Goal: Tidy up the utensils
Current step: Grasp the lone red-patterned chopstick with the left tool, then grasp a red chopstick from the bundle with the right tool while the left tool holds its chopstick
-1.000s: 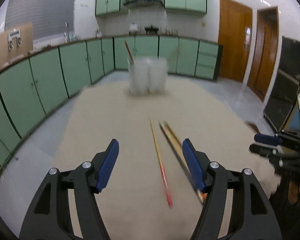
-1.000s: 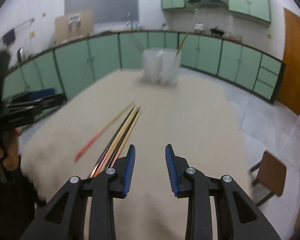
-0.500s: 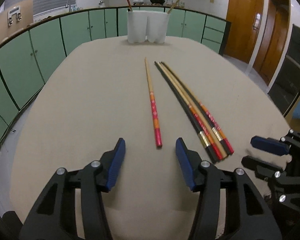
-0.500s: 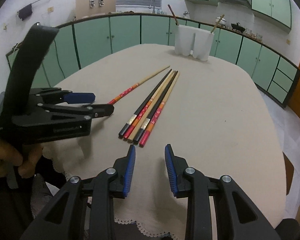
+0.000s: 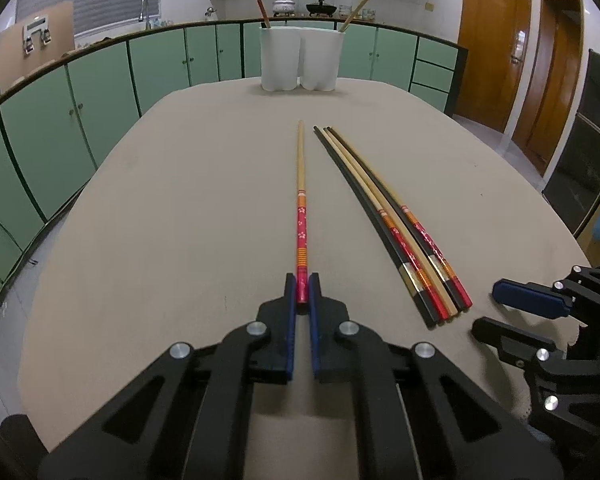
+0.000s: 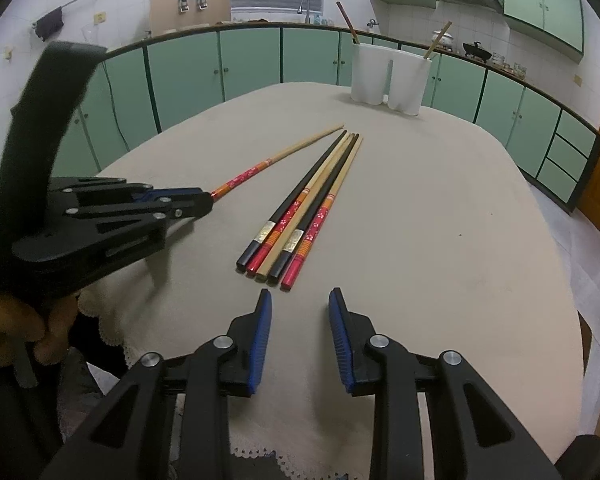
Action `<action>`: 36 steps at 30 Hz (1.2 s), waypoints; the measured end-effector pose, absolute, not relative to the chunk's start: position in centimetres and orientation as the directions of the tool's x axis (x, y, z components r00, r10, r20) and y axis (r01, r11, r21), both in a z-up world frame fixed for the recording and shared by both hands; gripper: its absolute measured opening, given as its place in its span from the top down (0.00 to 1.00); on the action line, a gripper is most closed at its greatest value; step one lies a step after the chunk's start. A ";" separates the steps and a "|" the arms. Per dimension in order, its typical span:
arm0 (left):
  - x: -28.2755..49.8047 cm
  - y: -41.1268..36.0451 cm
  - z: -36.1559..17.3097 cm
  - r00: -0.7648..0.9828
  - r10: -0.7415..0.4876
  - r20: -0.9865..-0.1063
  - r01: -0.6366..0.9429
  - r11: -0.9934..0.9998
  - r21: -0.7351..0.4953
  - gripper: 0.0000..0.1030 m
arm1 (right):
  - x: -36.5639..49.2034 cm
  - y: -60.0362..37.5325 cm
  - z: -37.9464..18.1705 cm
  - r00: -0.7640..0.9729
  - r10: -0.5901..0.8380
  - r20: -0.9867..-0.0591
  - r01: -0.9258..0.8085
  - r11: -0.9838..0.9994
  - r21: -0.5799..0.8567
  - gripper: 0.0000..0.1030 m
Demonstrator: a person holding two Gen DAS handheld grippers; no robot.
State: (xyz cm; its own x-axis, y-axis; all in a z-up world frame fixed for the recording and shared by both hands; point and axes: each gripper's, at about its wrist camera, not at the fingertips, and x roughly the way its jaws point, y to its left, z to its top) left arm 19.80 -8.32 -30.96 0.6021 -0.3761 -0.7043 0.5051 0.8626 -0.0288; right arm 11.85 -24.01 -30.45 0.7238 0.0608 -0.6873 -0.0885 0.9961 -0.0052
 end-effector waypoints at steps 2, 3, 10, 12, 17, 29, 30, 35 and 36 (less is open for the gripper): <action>19.5 -8.3 -30.9 0.600 -0.371 -0.709 0.501 0.865 -0.029 0.95 | 11.9 -23.9 -30.4 0.727 0.060 -0.684 -0.090 0.996 -0.008 0.73; 19.4 -8.2 -30.9 0.597 -0.371 -0.711 0.497 0.867 -0.035 0.95 | 11.9 -23.8 -30.5 0.729 0.060 -0.682 -0.092 0.996 -0.010 0.74; 18.3 -7.5 -30.7 0.589 -0.370 -0.719 0.477 0.877 -0.060 0.95 | 11.8 -25.0 -30.5 0.738 0.029 -0.674 -0.039 0.999 0.000 0.88; 18.1 -7.4 -30.7 0.586 -0.368 -0.722 0.472 0.879 -0.065 0.95 | 11.7 -25.5 -30.5 0.738 0.018 -0.675 -0.016 1.000 0.010 0.89; 17.9 -7.4 -30.8 0.590 -0.360 -0.723 0.466 0.883 -0.059 0.95 | 11.9 -25.0 -30.5 0.740 0.035 -0.672 -0.038 0.999 0.010 0.89; 17.8 -7.5 -30.8 0.604 -0.349 -0.717 0.458 0.888 -0.046 0.95 | 12.5 -24.5 -30.5 0.755 0.028 -0.655 -0.033 0.999 0.004 0.81; 17.7 -7.4 -30.8 0.605 -0.349 -0.716 0.455 0.889 -0.049 0.95 | 12.5 -24.5 -30.5 0.755 0.028 -0.655 -0.032 0.999 0.006 0.81; 17.7 -7.6 -30.9 0.600 -0.354 -0.718 0.462 0.886 -0.051 0.95 | 12.5 -24.0 -30.6 0.758 0.026 -0.652 -0.047 0.999 -0.015 0.81; 17.7 -7.7 -31.0 0.600 -0.351 -0.719 0.463 0.885 -0.046 0.95 | 12.6 -23.9 -30.6 0.759 0.026 -0.650 -0.046 0.999 -0.014 0.80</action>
